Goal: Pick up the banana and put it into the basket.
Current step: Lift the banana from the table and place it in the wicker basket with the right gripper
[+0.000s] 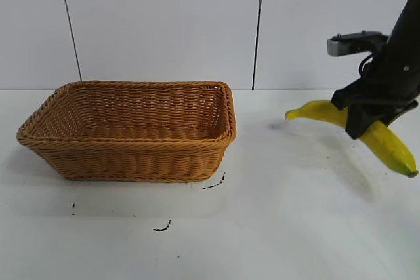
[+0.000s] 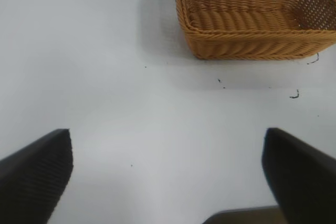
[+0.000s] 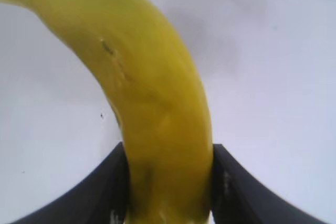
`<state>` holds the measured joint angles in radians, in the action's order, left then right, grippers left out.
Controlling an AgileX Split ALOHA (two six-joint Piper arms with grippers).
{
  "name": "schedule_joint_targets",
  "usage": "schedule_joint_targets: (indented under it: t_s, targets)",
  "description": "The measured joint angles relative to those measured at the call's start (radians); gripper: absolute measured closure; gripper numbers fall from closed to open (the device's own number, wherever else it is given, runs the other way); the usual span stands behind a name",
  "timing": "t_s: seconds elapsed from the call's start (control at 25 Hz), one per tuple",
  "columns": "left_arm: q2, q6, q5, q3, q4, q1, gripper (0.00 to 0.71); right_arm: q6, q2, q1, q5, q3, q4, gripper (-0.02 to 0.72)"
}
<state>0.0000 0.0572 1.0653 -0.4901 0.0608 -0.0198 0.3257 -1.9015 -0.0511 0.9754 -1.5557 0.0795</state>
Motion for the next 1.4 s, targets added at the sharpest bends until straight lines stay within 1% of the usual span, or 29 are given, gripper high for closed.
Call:
schedule_joint_targets:
  t_s: [0.12, 0.24, 0.4, 0.52, 0.68, 0.76, 0.92, 1.04, 1.24, 1.28, 1.4]
  targets:
    - [0.000, 0.000, 0.000, 0.000, 0.000, 0.000, 0.015, 0.009, -0.013, -0.023, 0.038, -0.116, -0.010, 0.384]
    - [0.000, 0.000, 0.000, 0.000, 0.000, 0.000, 0.015, 0.046, -0.061, -0.062, 0.077, -0.233, -0.013, 0.384]
    - [0.000, 0.000, 0.000, 0.000, 0.000, 0.000, 0.015, 0.098, -0.153, -0.153, 0.144, -0.382, -0.030, 0.384]
    - [0.000, 0.000, 0.000, 0.000, 0.000, 0.000, 0.015, 0.120, -0.209, -0.221, 0.148, -0.476, -0.047, 0.384]
    - [0.000, 0.000, 0.000, 0.000, 0.000, 0.000, 0.015, 0.168, -0.268, -0.330, 0.146, -0.568, -0.062, 0.384]
    - [0.000, 0.000, 0.000, 0.000, 0.000, 0.000, 0.015, 0.190, -0.292, -0.381, 0.130, -0.587, -0.069, 0.384]
    - [0.000, 0.000, 0.000, 0.000, 0.000, 0.000, 0.015, 0.228, -0.340, -0.476, 0.072, -0.591, -0.080, 0.384]
    - [0.000, 0.000, 0.000, 0.000, 0.000, 0.000, 0.015, 0.257, -0.382, -0.533, 0.008, -0.591, -0.080, 0.384]
    - [0.000, 0.000, 0.000, 0.000, 0.000, 0.000, 0.015, 0.270, -0.444, -0.576, -0.125, -0.591, -0.080, 0.384]
    - [0.000, 0.000, 0.000, 0.000, 0.000, 0.000, 0.015, 0.270, -0.458, -0.577, -0.148, -0.591, -0.070, 0.384]
    - [0.000, 0.000, 0.000, 0.000, 0.000, 0.000, 0.015, 0.272, -0.493, -0.577, -0.186, -0.591, -0.062, 0.384]
